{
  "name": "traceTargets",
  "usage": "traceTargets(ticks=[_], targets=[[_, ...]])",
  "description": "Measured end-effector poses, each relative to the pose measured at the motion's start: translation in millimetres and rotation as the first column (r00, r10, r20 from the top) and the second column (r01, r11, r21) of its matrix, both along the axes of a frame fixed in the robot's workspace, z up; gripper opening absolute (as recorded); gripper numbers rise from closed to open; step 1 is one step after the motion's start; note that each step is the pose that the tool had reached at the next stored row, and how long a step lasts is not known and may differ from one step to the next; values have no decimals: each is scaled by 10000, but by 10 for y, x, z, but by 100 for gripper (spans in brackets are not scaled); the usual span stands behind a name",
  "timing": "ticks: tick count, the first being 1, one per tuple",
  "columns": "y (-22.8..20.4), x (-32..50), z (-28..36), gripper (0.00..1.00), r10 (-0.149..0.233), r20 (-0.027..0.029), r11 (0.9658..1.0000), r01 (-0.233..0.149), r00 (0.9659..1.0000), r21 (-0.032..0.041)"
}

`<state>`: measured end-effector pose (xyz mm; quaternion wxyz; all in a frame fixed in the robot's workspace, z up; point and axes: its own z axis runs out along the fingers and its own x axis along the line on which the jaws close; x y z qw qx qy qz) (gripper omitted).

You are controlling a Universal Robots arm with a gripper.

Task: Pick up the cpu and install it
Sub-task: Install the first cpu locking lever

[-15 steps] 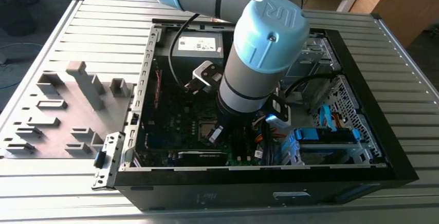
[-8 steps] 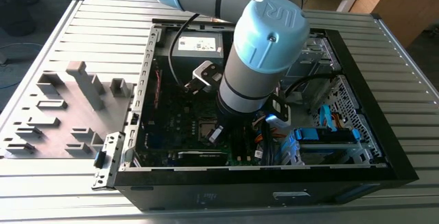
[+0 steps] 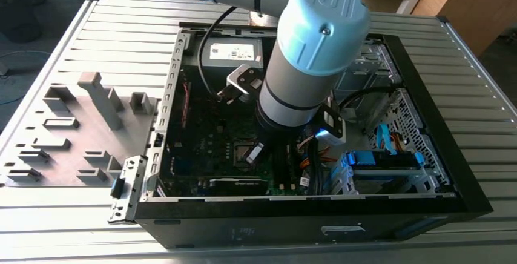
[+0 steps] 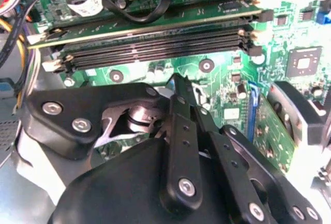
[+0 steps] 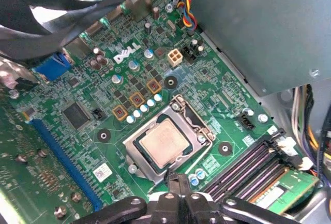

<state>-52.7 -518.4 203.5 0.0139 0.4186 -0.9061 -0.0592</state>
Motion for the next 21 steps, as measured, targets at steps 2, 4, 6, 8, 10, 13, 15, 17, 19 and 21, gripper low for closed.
traceTargets(ticks=[2,4,6,8,10,13,15,17,19,21], targets=[[0,0,26,11,0,0,10000,0,10000,-2],[0,0,26,11,0,1,10000,0,10000,1],[0,0,26,11,0,0,10000,0,10000,1],[-2,1,28,11,1,-30,10000,-1,10000,34],[-4,5,27,11,2,-159,9999,0,9999,145],[-6,10,26,11,5,-343,9997,4,9994,260],[-6,12,24,11,6,-417,9995,8,9991,322],[-8,15,25,11,9,-506,9993,11,9987,381],[-9,16,26,11,12,-570,9990,13,9984,444],[-12,18,24,11,16,-635,9988,16,9980,499]])
